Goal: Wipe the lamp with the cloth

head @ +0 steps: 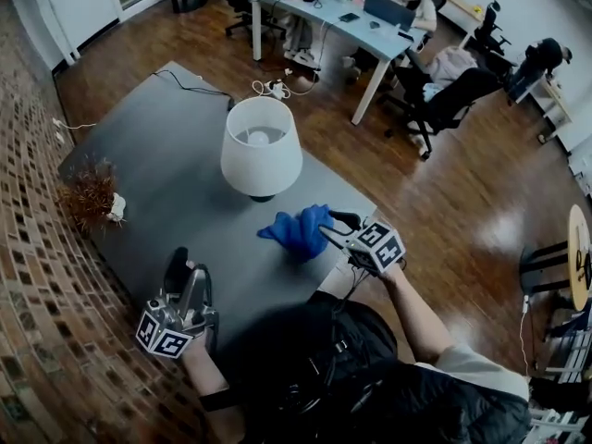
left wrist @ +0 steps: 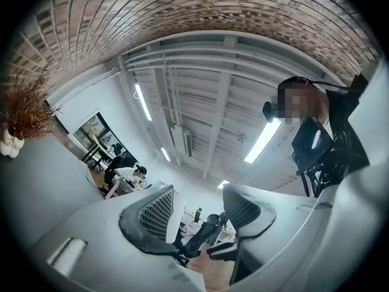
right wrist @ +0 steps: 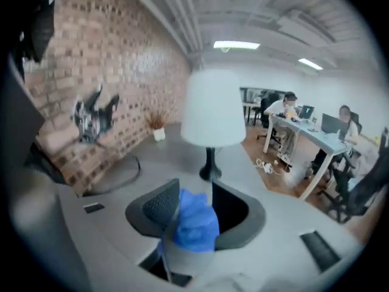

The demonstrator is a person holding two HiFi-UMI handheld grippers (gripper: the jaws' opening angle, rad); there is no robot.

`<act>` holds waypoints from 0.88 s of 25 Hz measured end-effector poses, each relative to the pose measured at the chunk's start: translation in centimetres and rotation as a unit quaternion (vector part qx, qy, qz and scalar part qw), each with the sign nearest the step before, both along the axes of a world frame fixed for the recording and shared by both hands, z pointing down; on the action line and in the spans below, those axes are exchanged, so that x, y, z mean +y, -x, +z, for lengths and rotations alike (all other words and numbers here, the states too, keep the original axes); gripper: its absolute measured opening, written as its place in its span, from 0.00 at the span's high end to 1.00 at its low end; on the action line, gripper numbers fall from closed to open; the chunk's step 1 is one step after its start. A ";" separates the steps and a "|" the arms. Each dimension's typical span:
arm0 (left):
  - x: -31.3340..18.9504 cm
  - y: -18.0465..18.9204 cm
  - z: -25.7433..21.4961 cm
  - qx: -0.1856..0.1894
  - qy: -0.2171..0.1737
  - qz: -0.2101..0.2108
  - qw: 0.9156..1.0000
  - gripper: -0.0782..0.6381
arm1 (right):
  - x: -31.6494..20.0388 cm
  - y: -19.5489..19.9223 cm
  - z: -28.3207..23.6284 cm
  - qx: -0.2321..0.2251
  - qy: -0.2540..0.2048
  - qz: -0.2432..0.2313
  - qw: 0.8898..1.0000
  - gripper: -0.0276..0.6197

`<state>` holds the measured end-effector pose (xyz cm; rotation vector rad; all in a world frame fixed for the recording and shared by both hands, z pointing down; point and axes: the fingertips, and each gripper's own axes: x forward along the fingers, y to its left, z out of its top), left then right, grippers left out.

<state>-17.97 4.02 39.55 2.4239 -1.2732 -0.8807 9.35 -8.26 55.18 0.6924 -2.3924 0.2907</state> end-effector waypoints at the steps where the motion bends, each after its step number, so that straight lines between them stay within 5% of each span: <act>1: 0.1 0.1 -0.5 0.002 -0.006 0.000 1.000 0.55 | -0.4 0.3 -2.7 -0.057 -0.008 0.013 0.998 0.67; 3: 0.3 0.0 -1.5 0.004 -0.018 0.004 1.000 0.55 | -0.7 0.7 -7.3 -0.141 -0.027 0.028 0.989 0.70; 6: 0.9 -0.5 -2.5 0.000 -0.030 0.013 0.999 0.55 | -0.3 0.9 -11.1 -0.189 -0.055 0.031 0.980 0.72; 22: 1.2 -1.2 -3.3 -0.016 -0.028 0.008 0.999 0.55 | 0.6 3.8 -11.8 -0.170 -0.071 -0.022 0.983 0.73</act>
